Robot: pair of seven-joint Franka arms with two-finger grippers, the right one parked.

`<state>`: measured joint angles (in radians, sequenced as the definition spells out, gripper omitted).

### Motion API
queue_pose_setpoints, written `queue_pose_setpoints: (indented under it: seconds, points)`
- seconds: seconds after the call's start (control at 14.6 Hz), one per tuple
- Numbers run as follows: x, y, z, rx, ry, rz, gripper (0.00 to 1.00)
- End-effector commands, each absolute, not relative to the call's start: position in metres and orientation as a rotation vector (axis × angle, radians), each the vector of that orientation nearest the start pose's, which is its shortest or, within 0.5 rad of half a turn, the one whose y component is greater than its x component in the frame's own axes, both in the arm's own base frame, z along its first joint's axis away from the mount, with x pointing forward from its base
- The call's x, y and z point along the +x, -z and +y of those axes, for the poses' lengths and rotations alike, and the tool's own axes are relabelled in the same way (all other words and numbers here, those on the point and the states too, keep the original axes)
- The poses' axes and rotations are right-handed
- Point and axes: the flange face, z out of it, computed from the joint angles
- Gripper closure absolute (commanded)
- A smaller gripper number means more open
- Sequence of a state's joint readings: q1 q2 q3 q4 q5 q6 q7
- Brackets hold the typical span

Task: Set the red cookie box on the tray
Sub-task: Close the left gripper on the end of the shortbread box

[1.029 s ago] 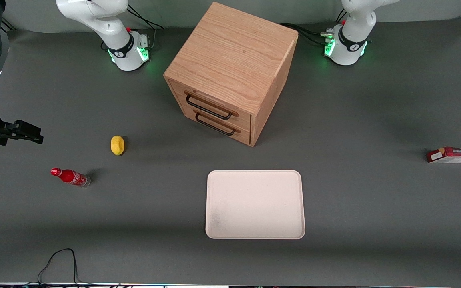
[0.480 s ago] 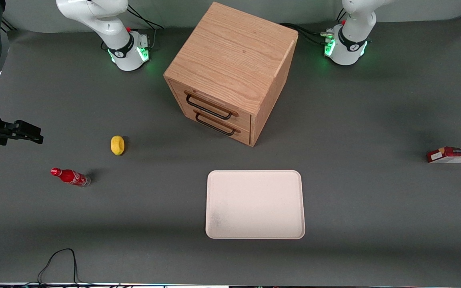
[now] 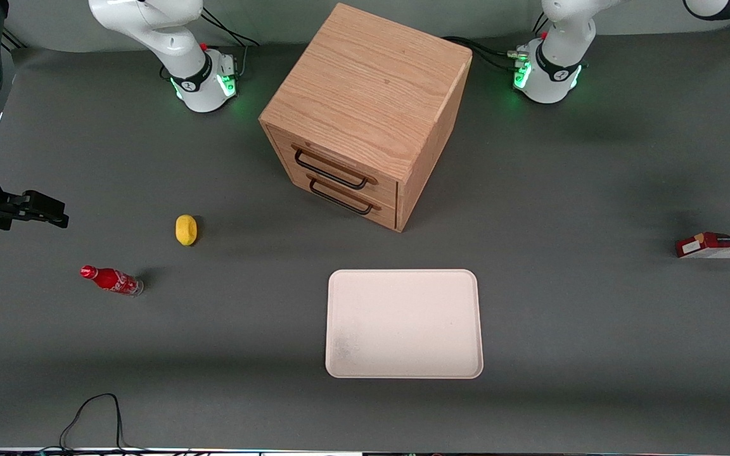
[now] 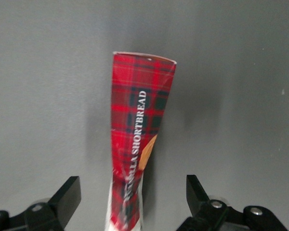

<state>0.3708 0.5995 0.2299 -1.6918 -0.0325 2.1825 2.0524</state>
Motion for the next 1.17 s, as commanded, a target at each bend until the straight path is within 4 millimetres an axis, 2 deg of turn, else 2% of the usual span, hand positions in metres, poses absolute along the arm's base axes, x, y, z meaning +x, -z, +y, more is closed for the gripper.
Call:
queue_pose_setpoints:
  seconds: [0.0,0.07,0.14,0.21,0.48,0.62,0.82,1.1]
  points:
    - [0.559,-0.241,0.370,-2.393,-0.149,2.142,0.26]
    - [0.559,-0.240,0.371,-2.390,-0.137,2.132,0.58]
    - [0.559,-0.241,0.374,-2.384,-0.136,2.120,0.96]
    - [0.559,-0.241,0.374,-2.379,-0.136,2.121,1.00]
    - [0.560,-0.242,0.373,-2.378,-0.137,2.117,1.00]
    - [0.563,-0.252,0.369,-2.402,-0.129,2.098,1.00]
    - [0.562,-0.290,0.356,-2.577,-0.137,1.934,1.00]
    - [0.567,-0.354,0.312,-2.826,-0.165,1.625,1.00]
